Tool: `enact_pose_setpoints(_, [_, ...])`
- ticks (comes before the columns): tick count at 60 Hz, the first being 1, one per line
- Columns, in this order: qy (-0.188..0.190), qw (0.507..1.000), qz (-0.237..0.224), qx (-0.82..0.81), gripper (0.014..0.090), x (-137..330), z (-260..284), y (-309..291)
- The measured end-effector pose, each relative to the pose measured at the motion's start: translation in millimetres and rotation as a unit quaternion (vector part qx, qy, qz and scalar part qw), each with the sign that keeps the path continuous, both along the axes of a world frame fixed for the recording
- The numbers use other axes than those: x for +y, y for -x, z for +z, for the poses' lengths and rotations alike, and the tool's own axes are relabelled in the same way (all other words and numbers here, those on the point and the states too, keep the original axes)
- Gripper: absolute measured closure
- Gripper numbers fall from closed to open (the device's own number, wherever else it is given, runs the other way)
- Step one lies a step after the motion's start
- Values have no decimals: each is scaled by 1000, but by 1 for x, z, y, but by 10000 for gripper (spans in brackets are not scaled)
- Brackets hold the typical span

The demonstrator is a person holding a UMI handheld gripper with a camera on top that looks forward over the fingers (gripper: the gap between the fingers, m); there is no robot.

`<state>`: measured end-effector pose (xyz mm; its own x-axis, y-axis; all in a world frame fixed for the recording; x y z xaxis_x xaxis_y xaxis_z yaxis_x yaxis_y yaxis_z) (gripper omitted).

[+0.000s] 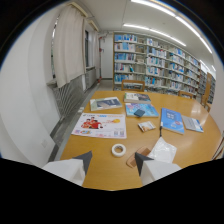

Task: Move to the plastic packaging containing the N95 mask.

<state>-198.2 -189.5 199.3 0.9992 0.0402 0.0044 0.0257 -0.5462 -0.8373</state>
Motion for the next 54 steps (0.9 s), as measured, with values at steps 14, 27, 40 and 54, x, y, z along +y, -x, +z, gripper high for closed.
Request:
enact_pose_setpoints(14, [14,1000,-7,-5,202,-18,-19,-39])
enact_pose_setpoints(27, [53,998,-31,-29,200,-44,-54,-111])
enact_pose_setpoints(40, [65,996,-51,-40,199,-45,-79,-183])
enact_pose_setpoints(54, [71,996,-37,-41,199,-4,-112,-231])
